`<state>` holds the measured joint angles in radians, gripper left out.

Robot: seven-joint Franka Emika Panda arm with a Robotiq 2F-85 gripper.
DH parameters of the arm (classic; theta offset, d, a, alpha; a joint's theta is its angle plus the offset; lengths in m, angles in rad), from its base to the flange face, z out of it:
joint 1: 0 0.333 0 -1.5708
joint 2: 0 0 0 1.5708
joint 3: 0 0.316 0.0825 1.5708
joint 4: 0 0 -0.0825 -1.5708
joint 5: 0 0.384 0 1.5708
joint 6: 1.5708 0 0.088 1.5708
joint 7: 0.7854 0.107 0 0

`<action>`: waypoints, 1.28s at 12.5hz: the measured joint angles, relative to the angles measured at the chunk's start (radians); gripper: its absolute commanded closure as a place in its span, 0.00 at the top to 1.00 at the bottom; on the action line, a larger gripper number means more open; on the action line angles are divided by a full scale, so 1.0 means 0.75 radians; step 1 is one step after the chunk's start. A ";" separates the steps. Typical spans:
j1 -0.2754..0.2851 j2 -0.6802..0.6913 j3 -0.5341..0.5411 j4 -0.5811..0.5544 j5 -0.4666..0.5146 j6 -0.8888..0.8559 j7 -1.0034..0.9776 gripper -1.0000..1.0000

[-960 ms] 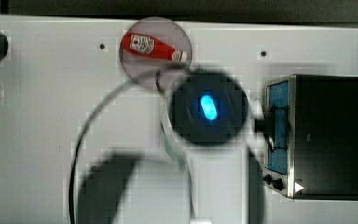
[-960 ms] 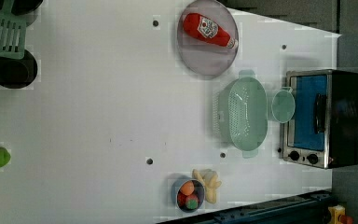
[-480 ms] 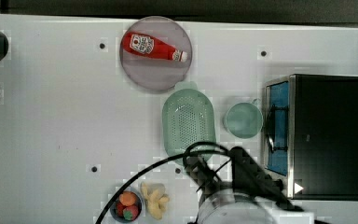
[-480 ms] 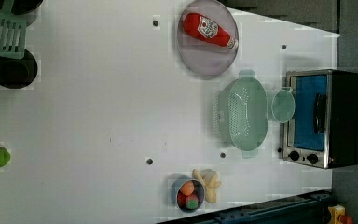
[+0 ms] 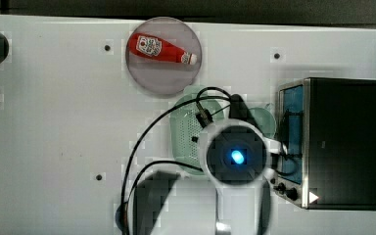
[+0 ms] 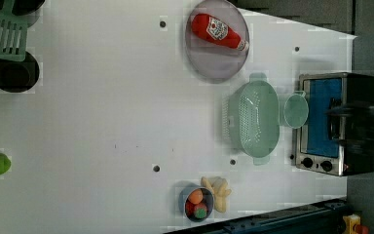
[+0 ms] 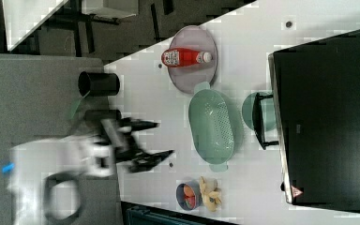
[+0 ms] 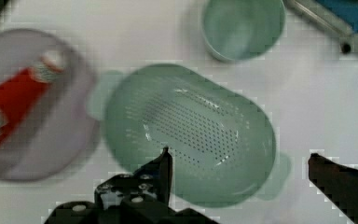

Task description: Drag strainer right to left.

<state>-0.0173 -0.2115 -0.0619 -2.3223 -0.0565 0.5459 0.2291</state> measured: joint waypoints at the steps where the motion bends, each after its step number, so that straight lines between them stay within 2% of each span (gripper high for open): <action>1: 0.001 0.109 0.006 -0.049 0.011 0.116 0.094 1.00; 4: -0.003 0.362 0.046 -0.174 -0.006 0.323 0.348 1.00; 7: -0.003 0.563 0.068 -0.177 0.023 0.533 0.480 1.00; 10: 0.005 0.691 0.050 -0.146 -0.008 0.686 0.541 1.00; 13: 0.002 0.753 0.067 -0.135 -0.011 0.707 0.588 1.00; 16: 0.036 0.784 0.076 -0.135 -0.004 0.784 0.653 1.00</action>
<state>0.0095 0.3765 -0.0051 -2.4238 -0.0593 1.1338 0.7188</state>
